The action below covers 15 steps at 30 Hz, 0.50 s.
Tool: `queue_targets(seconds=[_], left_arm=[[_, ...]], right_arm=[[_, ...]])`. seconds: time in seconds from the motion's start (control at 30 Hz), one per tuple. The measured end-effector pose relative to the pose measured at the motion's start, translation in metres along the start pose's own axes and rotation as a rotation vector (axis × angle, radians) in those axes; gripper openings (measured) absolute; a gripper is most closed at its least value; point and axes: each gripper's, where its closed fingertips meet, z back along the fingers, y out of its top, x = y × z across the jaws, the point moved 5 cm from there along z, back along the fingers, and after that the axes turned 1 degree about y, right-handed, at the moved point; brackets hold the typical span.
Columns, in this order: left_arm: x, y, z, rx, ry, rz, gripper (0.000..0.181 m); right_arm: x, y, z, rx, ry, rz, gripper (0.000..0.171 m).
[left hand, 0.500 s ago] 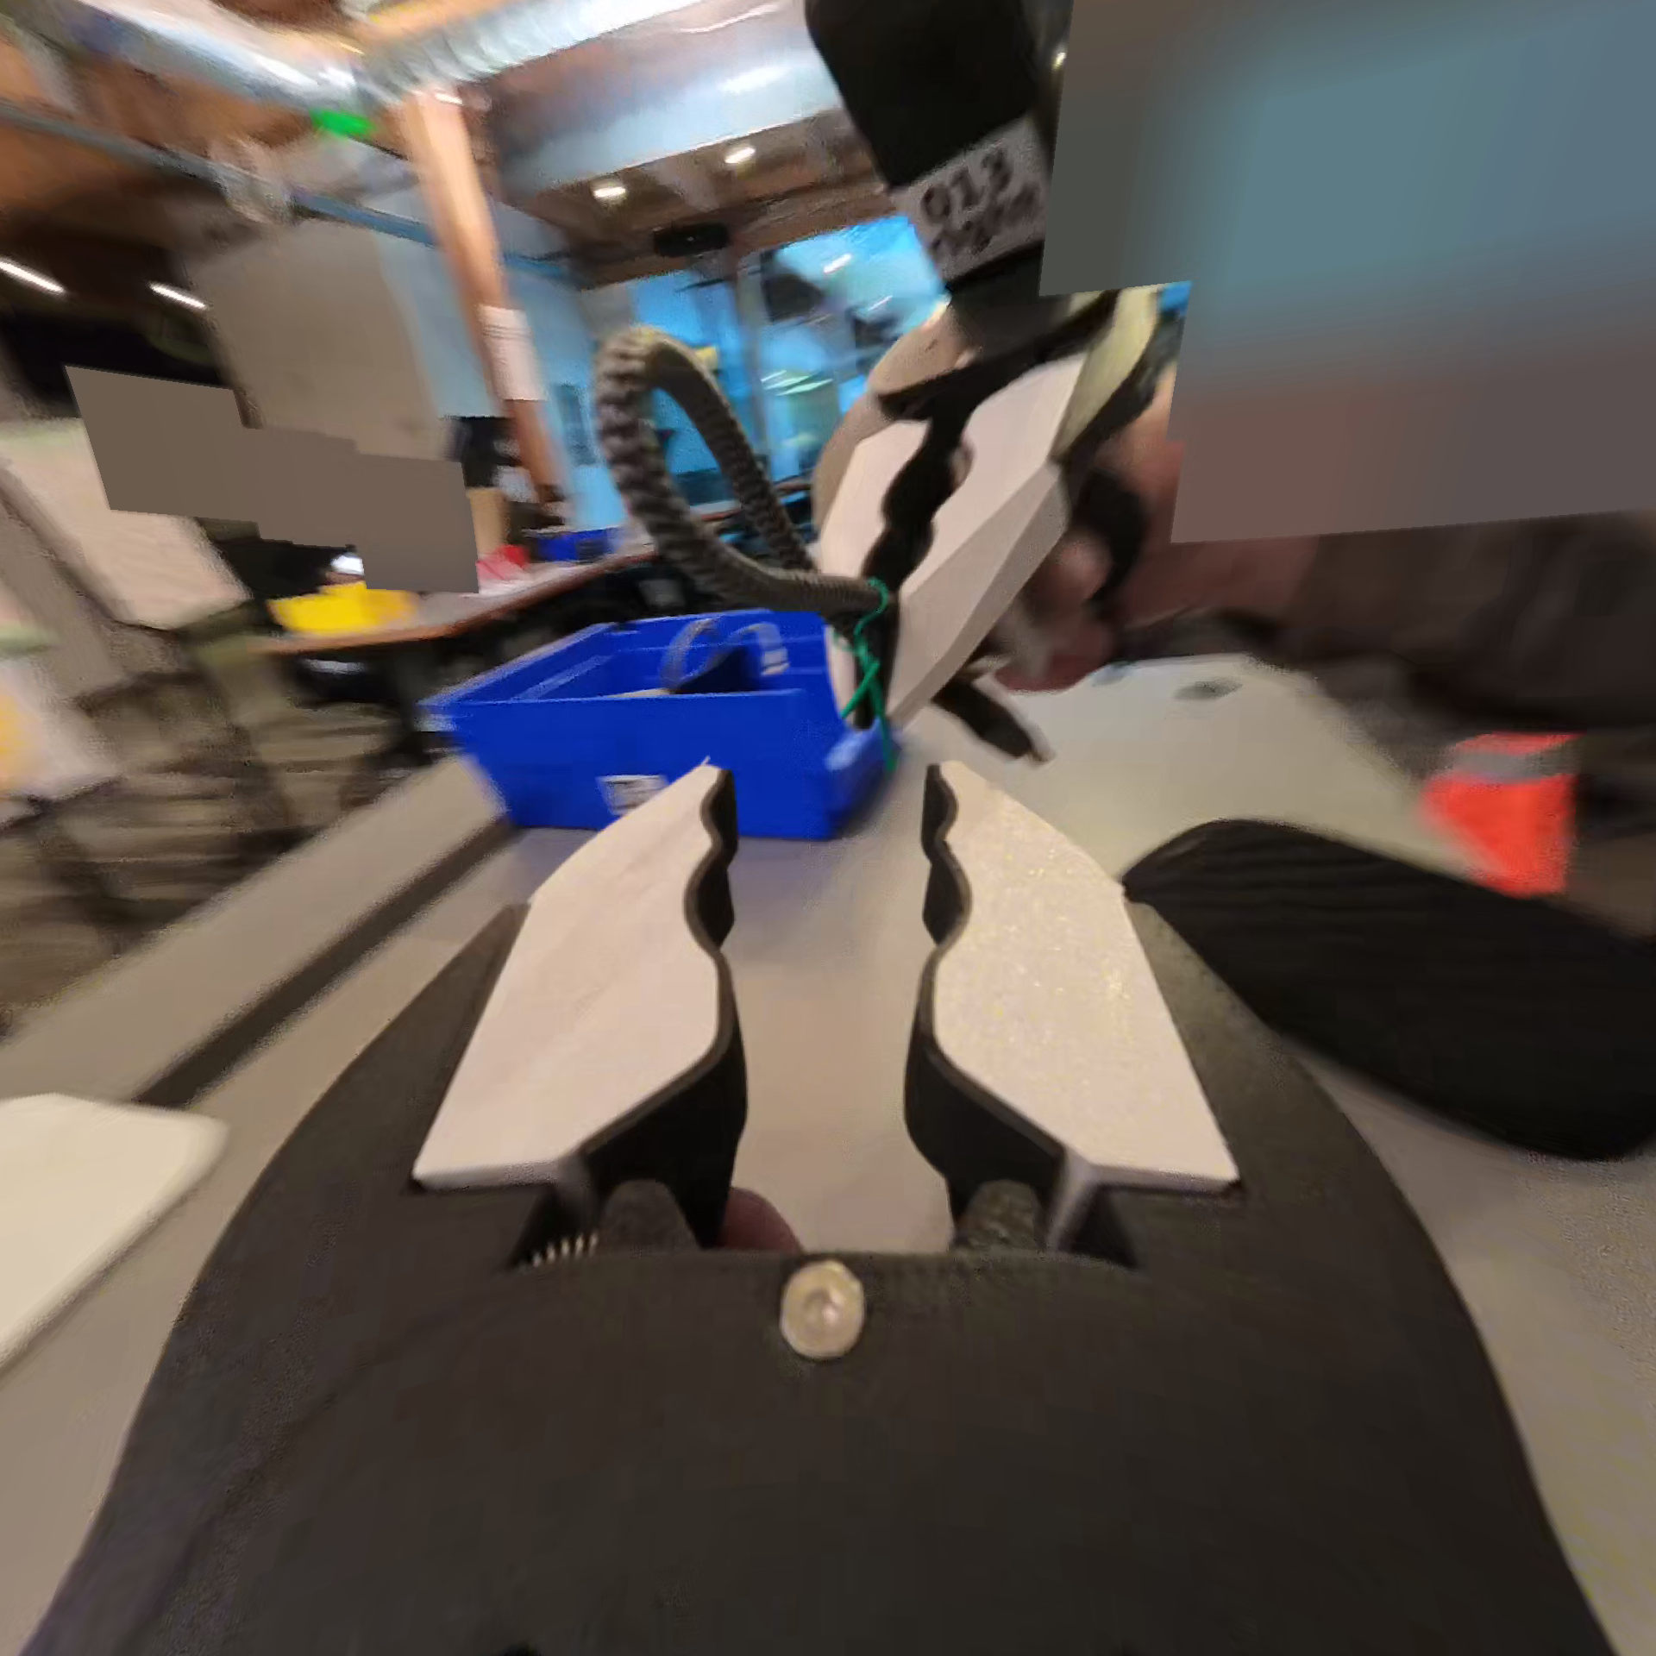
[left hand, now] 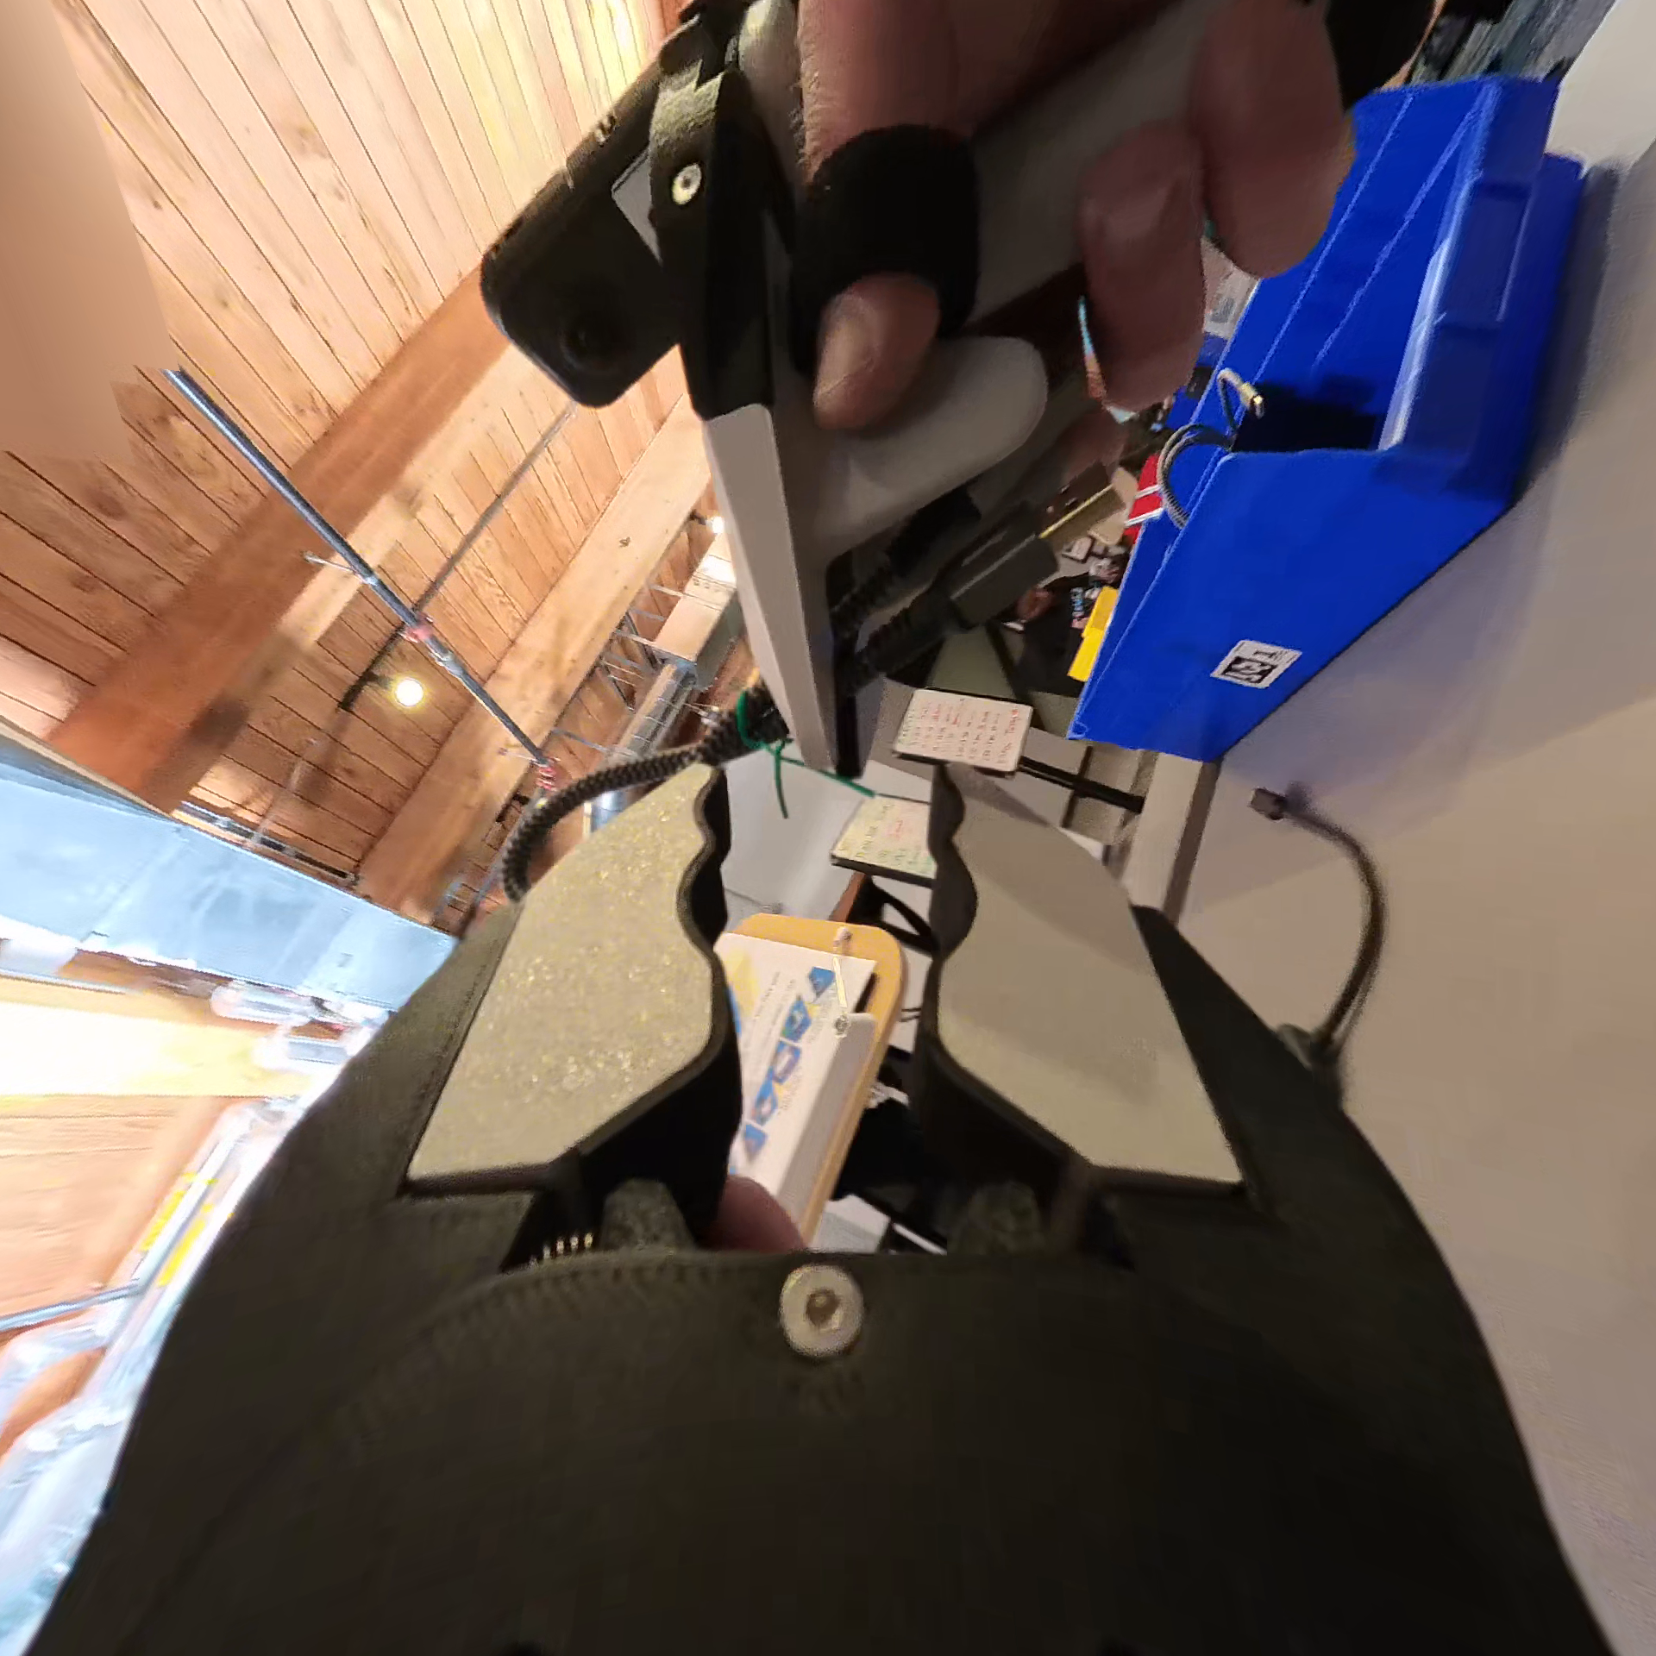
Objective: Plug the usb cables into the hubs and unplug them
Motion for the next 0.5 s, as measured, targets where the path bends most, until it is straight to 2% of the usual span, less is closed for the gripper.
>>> queue_targets(seconds=[0.33,0.5], left_arm=[[-0.013,0.004,-0.001,0.049,0.090,-0.156,0.021],[-0.017,0.003,0.000,0.061,0.117,-0.188,0.018]], right_arm=[[-0.006,0.012,-0.002,0.064,0.057,-0.051,0.002],[-0.009,0.017,-0.002,0.075,0.066,-0.048,0.002]])
